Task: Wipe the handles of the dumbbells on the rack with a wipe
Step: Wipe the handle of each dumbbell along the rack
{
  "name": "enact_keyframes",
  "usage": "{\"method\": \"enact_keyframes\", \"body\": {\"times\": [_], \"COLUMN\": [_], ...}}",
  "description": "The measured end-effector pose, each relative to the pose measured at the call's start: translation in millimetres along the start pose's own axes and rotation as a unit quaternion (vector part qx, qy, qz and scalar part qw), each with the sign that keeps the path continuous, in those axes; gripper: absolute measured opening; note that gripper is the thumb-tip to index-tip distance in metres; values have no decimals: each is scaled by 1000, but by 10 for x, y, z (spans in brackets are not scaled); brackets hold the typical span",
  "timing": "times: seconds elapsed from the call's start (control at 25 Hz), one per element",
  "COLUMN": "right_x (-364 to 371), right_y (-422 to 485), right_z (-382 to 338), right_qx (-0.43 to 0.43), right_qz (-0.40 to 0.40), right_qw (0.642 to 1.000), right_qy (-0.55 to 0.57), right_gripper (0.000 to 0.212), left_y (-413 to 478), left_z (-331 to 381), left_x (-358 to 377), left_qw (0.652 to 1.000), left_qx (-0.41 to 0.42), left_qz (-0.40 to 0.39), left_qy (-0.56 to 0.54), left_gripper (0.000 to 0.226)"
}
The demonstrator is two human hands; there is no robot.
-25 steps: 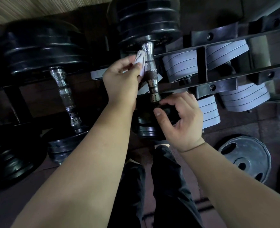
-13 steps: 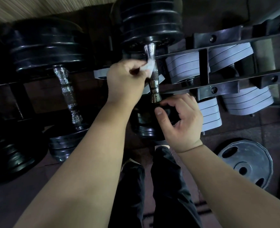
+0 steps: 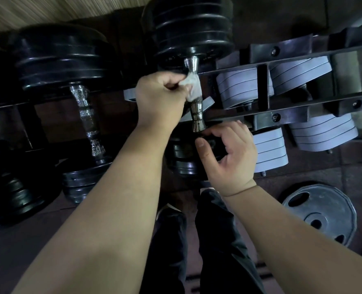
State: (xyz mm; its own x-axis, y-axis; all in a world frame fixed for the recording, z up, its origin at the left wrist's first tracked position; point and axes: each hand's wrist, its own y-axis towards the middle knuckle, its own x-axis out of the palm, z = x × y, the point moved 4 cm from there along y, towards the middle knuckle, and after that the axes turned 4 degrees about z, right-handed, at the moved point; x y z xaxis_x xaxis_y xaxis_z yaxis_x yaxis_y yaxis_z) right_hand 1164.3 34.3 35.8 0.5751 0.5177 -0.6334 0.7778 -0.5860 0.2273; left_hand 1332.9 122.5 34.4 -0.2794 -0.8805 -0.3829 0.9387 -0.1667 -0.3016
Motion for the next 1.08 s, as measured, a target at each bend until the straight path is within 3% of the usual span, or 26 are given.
{"method": "enact_keyframes", "body": {"times": [0.08, 0.16, 0.36, 0.44, 0.76, 1.0, 1.08], "right_x": [3, 5, -9, -4, -4, -39, -28], "right_y": [-5, -1, 13, 23, 19, 133, 146], "right_z": [1, 0, -26, -28, -18, -43, -135], "right_qx": [-6, -7, -14, -13, -13, 41, 21], "right_qz": [5, 2, -5, -12, -18, -78, -76], "right_qw": [1000, 1000, 1000, 1000, 1000, 996, 997], "right_qy": [-1, -3, -16, -17, -17, -9, -20], "right_gripper": [36, 37, 35, 36, 36, 29, 25], "left_y": [-135, -316, -107, 16, -363, -604, -657], "left_z": [-102, -187, 27, 114, -117, -140, -168], "left_x": [-34, -35, 51, 95, -54, -614, -982], "left_qw": [995, 990, 992, 990, 994, 994, 993], "left_qx": [-53, -64, -46, -29, -78, -110, -99], "left_qz": [-68, -84, 106, 135, -29, 13, 57], "left_qy": [53, 92, -39, -38, 66, -12, -21], "left_gripper": [20, 18, 18, 18, 17, 28, 27]}}
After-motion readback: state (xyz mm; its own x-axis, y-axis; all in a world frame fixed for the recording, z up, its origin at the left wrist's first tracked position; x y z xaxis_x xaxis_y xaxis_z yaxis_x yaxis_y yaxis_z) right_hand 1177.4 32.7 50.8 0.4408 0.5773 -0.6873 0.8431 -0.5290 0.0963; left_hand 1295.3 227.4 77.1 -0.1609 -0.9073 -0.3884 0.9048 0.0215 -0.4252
